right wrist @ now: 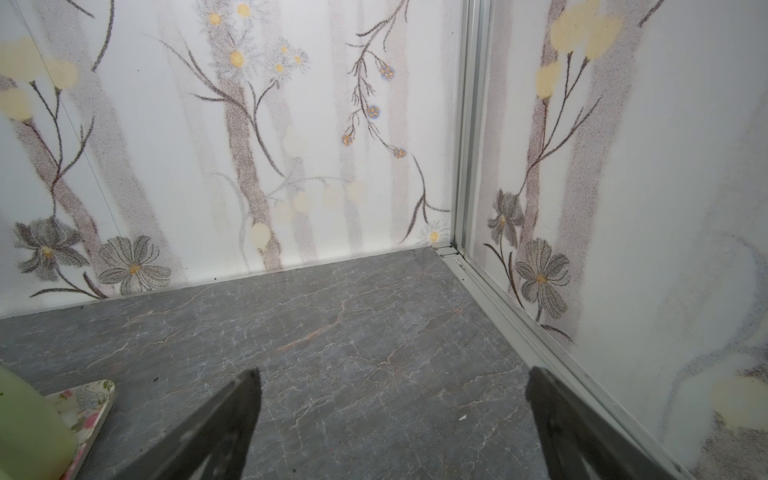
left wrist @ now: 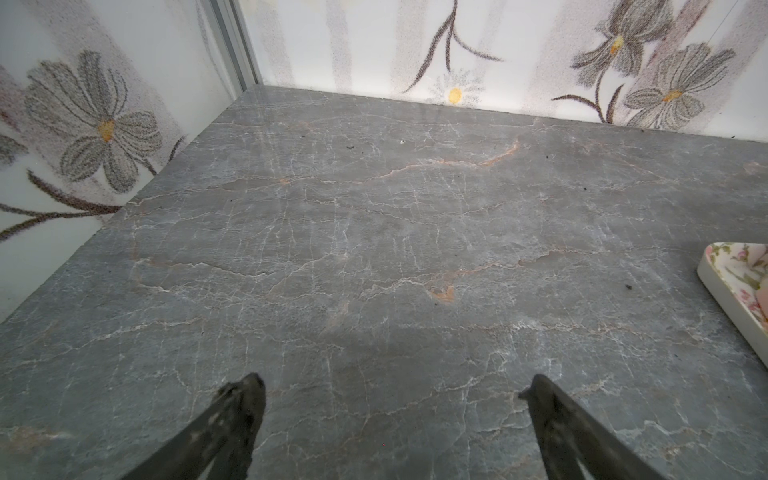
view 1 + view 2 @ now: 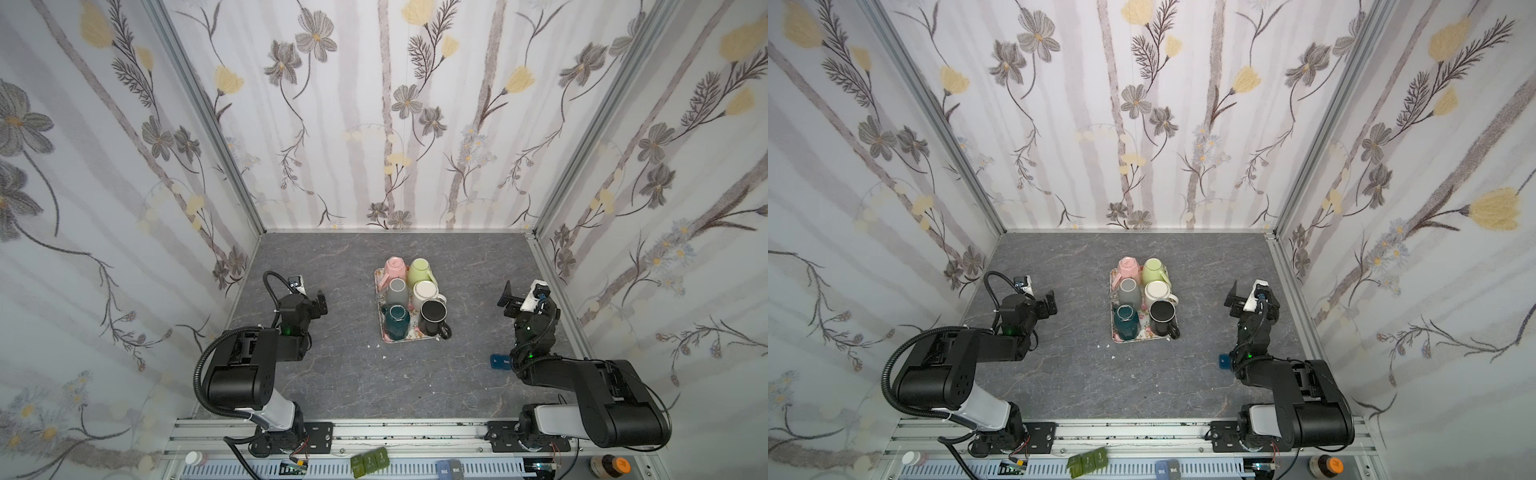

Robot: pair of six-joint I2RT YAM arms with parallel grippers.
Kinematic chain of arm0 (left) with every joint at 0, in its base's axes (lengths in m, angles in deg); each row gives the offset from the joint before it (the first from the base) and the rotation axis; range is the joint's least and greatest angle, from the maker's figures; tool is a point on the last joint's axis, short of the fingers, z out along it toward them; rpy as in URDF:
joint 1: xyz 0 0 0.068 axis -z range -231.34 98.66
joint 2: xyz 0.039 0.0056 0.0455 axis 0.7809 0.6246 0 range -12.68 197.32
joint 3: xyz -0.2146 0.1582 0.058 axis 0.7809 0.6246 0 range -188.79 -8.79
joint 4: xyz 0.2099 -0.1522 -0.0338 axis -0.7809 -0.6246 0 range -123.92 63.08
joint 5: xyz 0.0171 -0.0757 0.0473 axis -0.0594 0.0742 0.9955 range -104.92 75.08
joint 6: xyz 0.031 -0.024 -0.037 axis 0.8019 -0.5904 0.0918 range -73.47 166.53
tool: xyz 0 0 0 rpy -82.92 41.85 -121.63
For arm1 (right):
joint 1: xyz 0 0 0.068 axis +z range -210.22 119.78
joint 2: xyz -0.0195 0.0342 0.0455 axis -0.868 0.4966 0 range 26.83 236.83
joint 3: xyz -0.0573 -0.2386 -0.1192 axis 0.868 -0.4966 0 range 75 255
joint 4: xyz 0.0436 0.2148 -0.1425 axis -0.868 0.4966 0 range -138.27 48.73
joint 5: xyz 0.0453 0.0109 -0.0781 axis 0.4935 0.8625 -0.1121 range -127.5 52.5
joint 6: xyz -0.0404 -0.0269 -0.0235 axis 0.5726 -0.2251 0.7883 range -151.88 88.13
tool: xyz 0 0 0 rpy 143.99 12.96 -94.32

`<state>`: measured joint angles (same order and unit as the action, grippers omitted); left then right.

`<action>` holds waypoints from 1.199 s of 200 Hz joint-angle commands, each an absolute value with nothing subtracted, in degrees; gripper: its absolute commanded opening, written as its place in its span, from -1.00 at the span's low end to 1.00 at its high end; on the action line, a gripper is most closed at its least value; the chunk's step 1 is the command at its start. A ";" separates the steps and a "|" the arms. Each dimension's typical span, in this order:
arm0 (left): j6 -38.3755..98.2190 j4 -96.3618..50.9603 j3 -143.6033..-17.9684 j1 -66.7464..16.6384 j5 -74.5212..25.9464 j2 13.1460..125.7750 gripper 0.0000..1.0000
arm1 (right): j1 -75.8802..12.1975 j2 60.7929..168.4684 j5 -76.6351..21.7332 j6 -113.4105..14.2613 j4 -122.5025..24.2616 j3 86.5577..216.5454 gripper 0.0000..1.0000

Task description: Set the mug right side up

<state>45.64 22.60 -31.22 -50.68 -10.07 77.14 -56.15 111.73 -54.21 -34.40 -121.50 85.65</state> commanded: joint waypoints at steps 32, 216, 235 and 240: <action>46.20 18.52 -32.88 -50.64 -12.02 73.42 1.00 | -55.11 111.04 -55.69 -33.00 -122.47 86.25 0.99; 32.03 -18.91 -39.88 -34.02 0.76 44.10 1.00 | -41.96 87.83 -44.50 -46.66 -42.04 119.40 0.99; 31.51 -20.19 -40.31 -33.93 3.26 44.26 1.00 | -41.94 87.67 -41.42 -46.07 -39.90 119.50 0.99; 31.43 -20.47 -40.54 -33.94 3.63 44.47 1.00 | -41.86 87.88 -40.60 -46.05 -39.68 119.40 0.99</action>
<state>33.01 -18.04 -40.05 -34.00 0.68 44.24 -42.07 87.82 -45.21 -45.33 -44.33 118.85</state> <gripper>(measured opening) 0.997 0.996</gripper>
